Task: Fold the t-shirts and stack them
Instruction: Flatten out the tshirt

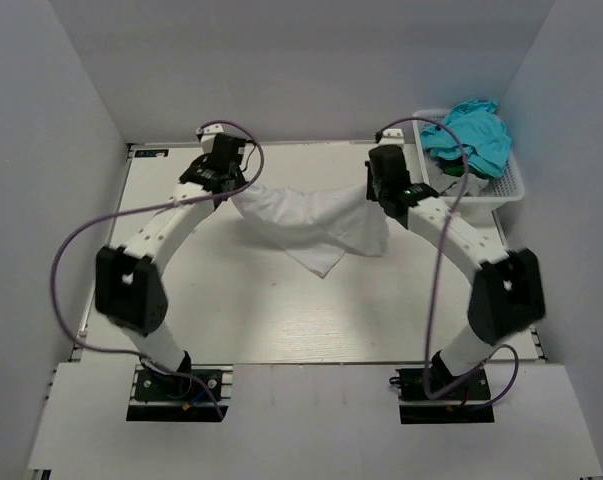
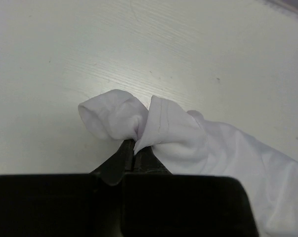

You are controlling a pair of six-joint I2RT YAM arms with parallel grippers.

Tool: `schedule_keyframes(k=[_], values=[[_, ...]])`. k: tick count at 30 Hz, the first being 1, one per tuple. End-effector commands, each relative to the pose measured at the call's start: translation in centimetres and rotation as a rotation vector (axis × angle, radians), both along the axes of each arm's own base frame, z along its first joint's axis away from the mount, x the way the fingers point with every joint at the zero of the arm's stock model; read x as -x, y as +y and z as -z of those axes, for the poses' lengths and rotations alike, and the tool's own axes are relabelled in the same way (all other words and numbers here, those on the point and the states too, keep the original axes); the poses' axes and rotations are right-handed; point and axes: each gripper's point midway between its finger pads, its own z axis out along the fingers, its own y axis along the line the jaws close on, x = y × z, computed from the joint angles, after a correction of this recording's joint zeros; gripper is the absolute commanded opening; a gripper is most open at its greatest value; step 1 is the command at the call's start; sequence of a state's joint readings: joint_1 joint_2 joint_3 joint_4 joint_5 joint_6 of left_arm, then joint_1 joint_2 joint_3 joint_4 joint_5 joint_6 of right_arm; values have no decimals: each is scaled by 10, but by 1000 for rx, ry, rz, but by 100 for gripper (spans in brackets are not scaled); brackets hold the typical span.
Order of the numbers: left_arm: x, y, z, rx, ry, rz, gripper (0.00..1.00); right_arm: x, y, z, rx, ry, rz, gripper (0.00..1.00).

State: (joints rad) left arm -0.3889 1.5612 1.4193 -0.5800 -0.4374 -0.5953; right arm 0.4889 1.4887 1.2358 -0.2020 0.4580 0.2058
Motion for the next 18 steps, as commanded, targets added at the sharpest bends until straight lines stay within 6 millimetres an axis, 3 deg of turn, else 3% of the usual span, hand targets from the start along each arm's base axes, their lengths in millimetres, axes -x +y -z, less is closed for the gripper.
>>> schedule_keyframes(k=[1, 2, 3, 4, 5, 6, 7, 8, 9, 10, 11, 12, 15, 16, 17, 18], values=[[-48, 17, 20, -63, 42, -81, 0, -43, -9, 39, 19, 96, 78, 0], [-61, 13, 24, -74, 39, -72, 0, -57, -3, 31, 13, 77, 64, 0], [-81, 16, 14, -81, 8, -75, 1, -76, -3, 35, 14, 81, 75, 0], [-94, 16, 19, -81, 3, -73, 14, -84, -7, 63, 41, 150, 81, 0], [-113, 18, 7, -62, -34, -84, 25, -106, -8, 37, 13, 94, 92, 0], [-122, 18, 41, -80, 47, -68, 40, -114, -3, 70, 44, 158, 76, 11], [-129, 15, 47, -63, 68, -49, 62, -116, -6, 76, 56, 189, 78, 31], [-140, 17, 32, -47, 42, -52, 66, -124, -4, 57, 46, 173, 71, 73], [-137, 19, 42, -69, 89, -44, 69, -121, -4, 72, 57, 225, 62, 85], [-137, 17, 44, -77, 103, -28, 77, -118, -2, 70, 50, 234, 48, 90], [-134, 17, 44, -79, 109, -15, 90, -111, -4, 85, 64, 270, 47, 90], [-130, 15, 42, -88, 110, 24, 100, -106, -2, 67, 36, 240, 21, 90], [-96, -6, 27, -82, 102, 141, 100, -72, -2, 79, 22, 306, -29, 90], [-85, -26, 24, 0, 102, 243, 100, -61, -1, 57, -13, 276, -44, 90], [-59, -39, 23, 47, 109, 317, 100, -34, -3, 90, -6, 375, -71, 90], [-41, -67, 22, 124, 103, 435, 100, -24, -4, 96, -18, 397, -82, 90]])
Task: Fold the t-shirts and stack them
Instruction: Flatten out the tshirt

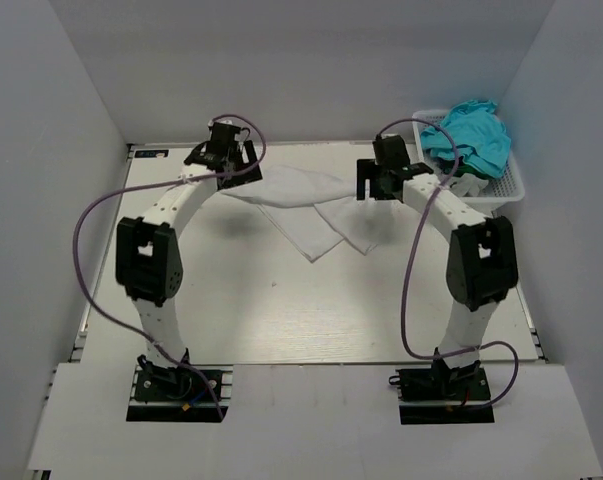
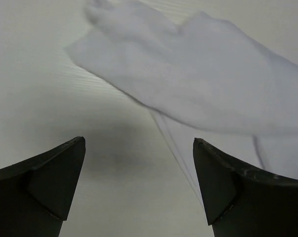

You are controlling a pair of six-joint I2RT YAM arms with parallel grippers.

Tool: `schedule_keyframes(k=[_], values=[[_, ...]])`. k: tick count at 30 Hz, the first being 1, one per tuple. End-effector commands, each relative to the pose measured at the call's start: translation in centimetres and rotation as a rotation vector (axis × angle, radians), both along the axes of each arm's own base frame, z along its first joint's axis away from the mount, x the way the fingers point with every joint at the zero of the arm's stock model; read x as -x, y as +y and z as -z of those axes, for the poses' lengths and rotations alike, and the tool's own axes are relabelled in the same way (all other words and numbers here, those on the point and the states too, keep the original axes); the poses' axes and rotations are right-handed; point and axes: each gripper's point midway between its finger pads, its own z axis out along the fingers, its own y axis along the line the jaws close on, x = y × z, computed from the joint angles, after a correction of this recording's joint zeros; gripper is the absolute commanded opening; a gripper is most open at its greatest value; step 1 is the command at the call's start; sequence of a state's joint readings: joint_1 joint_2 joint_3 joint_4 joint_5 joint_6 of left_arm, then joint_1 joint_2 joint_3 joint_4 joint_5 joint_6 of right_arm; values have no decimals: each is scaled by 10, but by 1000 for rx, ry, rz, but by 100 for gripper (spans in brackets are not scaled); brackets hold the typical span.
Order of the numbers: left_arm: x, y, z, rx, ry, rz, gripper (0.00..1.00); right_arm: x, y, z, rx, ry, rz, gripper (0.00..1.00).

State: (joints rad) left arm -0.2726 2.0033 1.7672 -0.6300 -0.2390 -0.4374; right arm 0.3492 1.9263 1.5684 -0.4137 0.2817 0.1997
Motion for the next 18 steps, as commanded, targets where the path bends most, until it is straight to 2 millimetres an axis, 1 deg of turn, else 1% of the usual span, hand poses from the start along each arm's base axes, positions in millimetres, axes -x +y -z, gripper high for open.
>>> schedule_keyframes(k=[1, 2, 3, 4, 5, 6, 7, 8, 9, 10, 11, 12, 13, 14, 15, 16, 17, 18], values=[[64, -79, -34, 226, -69, 356, 100, 53, 14, -16, -124, 53, -97, 90], [78, -95, -34, 264, -79, 419, 100, 89, 3, 28, -102, 161, -92, 90], [99, -123, -35, 304, -78, 525, 100, 95, 4, 30, -116, 161, -97, 90], [113, -134, -26, 312, -55, 561, 100, 107, 2, 26, -138, 148, -87, 90], [130, -157, -11, 313, -4, 636, 100, 112, -1, 28, -140, 151, -75, 90], [140, -168, -11, 321, 2, 685, 100, 124, -6, 39, -133, 178, -62, 90], [149, -178, 10, 313, 55, 722, 100, 132, -8, 33, -149, 164, -43, 90], [156, -185, 19, 294, 71, 759, 100, 136, -10, 34, -150, 166, -33, 90], [171, -201, 27, 283, 106, 816, 100, 138, -13, 27, -159, 142, -15, 90], [174, -208, 29, 258, 107, 836, 100, 148, -21, 39, -142, 165, 13, 90], [173, -208, 42, 194, 116, 829, 100, 149, -25, 27, -148, 126, 35, 90], [178, -220, 43, 171, 109, 847, 100, 152, -31, 30, -138, 128, 59, 90], [179, -220, 49, 132, 117, 848, 100, 153, -32, 28, -138, 120, 68, 90], [178, -216, 65, 77, 147, 820, 99, 152, -39, 18, -134, 83, 102, 90], [176, -219, 66, 54, 147, 823, 97, 152, -41, 15, -132, 75, 111, 90], [178, -221, 74, 29, 165, 821, 95, 152, -43, 12, -131, 68, 118, 90], [174, -216, 79, -10, 181, 794, 95, 151, -46, 4, -132, 46, 142, 90], [176, -217, 85, -28, 199, 796, 92, 150, -47, -1, -137, 38, 147, 90]])
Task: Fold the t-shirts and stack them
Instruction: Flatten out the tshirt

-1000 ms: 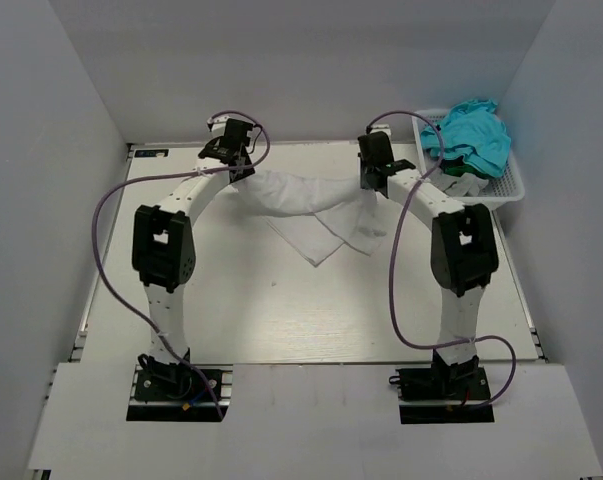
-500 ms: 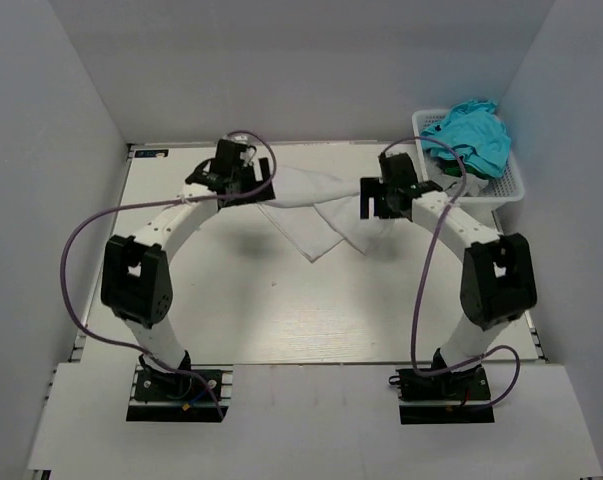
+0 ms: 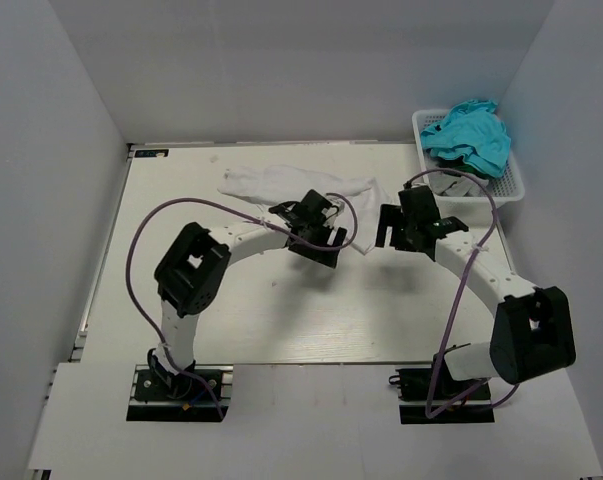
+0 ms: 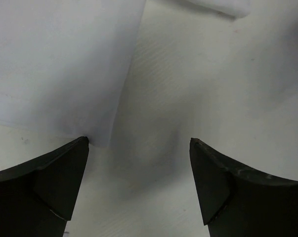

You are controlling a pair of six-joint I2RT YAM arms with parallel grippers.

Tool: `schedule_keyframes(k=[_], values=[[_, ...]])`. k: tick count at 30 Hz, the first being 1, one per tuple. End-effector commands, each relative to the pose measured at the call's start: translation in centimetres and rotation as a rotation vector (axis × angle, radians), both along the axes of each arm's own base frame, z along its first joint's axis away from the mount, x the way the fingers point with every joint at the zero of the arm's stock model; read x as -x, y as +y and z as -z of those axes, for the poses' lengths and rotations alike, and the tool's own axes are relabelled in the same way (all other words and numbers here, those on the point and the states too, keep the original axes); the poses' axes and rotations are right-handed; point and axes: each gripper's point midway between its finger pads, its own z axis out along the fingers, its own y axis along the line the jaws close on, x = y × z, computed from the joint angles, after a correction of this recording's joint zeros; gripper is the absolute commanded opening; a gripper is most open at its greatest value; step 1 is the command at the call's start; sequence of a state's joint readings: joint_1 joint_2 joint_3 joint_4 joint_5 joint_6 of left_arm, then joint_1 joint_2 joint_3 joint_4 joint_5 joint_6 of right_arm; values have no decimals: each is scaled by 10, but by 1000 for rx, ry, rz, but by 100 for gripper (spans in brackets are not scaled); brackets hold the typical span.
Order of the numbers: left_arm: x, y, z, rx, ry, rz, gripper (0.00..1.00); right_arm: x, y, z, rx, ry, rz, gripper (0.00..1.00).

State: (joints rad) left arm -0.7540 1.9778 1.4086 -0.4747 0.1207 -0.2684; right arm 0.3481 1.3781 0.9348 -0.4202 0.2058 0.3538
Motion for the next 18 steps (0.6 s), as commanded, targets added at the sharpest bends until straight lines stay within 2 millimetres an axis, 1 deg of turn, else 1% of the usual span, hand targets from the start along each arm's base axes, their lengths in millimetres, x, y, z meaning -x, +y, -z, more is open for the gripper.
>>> schedule_keyframes(k=[1, 3, 5, 6, 7, 8, 9, 10, 11, 12, 13, 14, 15, 16, 17, 18], values=[[-18, 5, -2, -101, -71, -26, 90, -8, -8, -26, -13, -74, 79, 90], [-21, 7, 5, -130, -64, -34, 85, -9, -6, -33, -30, -85, 73, 90], [-21, 12, 15, -161, -50, -54, 76, -7, -5, -34, -38, -84, 67, 90], [-22, 13, 15, -167, -55, -69, 72, -6, -3, -35, -43, -83, 46, 90], [-22, 13, 15, -167, -55, -69, 64, -6, -2, -34, -45, -80, 38, 90], [-20, 17, 20, -183, -51, -72, 59, -4, -1, -33, -44, -74, 26, 90], [-20, 17, 20, -183, -51, -72, 53, -1, 2, -30, -42, -60, -5, 90], [-18, 23, 25, -201, -45, -86, 47, 0, 2, -29, -39, -56, -9, 90], [-17, 27, 25, -214, -51, -94, 35, 1, 2, -26, -34, -53, -18, 90], [-17, 27, 25, -211, -47, -103, 27, 3, 8, -22, -36, -41, -70, 90], [-16, 31, 24, -216, -49, -121, 19, 4, 13, -21, -39, -41, -106, 90], [-11, 35, 30, -230, -37, -120, 2, 2, 19, -21, -47, -49, -157, 90], [-12, 34, 27, -216, -44, -129, 0, 3, 24, -21, -47, -48, -191, 88], [-12, 32, 29, -204, -43, -126, 0, 4, 32, -14, -50, -26, -239, 86], [-12, 35, 27, -194, -41, -131, 0, 0, 36, -17, -51, -33, -252, 86], [-12, 34, 23, -183, -43, -142, 0, 0, 45, -17, -47, -36, -288, 86]])
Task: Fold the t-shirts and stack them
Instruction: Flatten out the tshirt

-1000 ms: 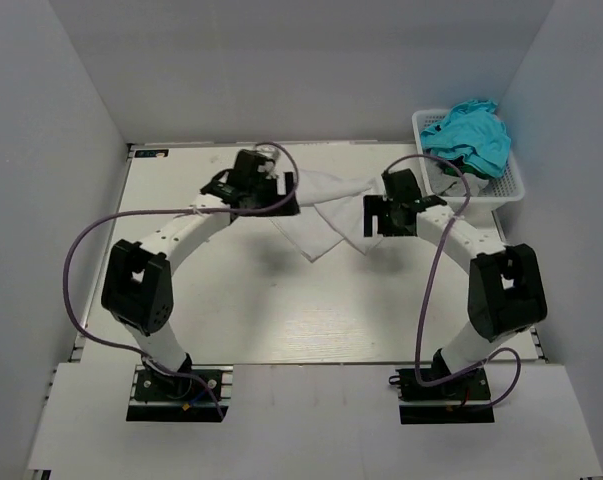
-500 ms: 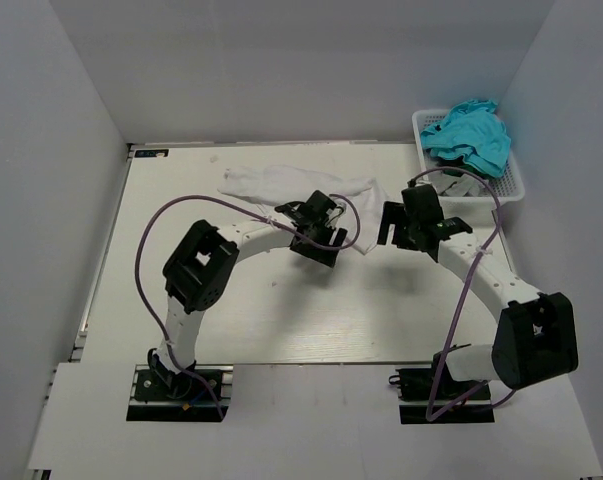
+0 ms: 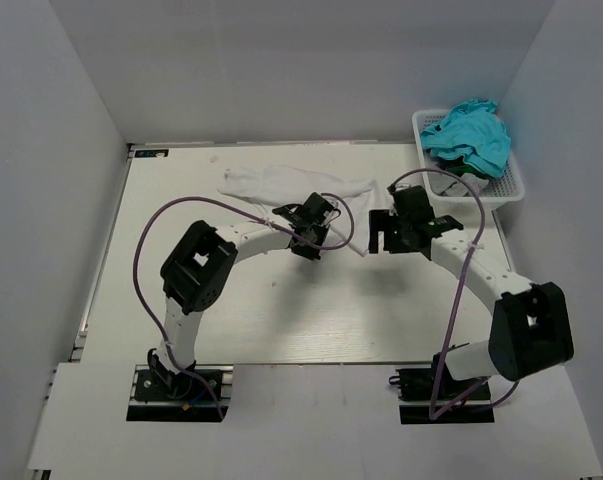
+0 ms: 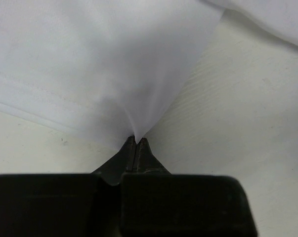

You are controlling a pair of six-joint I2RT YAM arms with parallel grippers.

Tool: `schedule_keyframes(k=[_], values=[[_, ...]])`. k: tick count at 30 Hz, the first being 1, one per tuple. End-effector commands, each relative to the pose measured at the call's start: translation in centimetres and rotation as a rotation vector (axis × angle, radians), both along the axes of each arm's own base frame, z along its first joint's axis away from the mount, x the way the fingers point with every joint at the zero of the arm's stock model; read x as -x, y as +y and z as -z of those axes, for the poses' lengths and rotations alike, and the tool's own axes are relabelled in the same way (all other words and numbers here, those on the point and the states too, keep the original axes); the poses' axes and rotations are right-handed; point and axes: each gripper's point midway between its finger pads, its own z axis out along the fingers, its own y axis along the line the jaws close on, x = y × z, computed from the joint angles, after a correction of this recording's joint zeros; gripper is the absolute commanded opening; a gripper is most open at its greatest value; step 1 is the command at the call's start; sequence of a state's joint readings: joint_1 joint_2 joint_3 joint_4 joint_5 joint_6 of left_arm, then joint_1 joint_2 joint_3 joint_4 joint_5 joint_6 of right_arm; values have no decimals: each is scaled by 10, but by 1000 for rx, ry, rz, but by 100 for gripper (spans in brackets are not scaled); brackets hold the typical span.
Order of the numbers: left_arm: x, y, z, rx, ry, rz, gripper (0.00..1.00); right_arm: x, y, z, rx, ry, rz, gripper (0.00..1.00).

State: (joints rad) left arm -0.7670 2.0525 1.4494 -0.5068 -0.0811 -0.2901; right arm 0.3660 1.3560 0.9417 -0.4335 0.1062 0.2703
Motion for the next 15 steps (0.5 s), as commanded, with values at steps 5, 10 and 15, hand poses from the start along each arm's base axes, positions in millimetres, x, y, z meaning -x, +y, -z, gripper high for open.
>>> schedule_keyframes(k=[5, 10, 15], values=[[11, 17, 3, -17, 28, -69, 0, -24, 40, 18, 44, -29, -231, 88], [17, 25, 10, -30, 45, -100, 0, -38, 72, 26, 9, -82, -362, 90], [18, 25, 10, -26, 47, -108, 0, -51, 63, 53, 94, -61, -304, 90]])
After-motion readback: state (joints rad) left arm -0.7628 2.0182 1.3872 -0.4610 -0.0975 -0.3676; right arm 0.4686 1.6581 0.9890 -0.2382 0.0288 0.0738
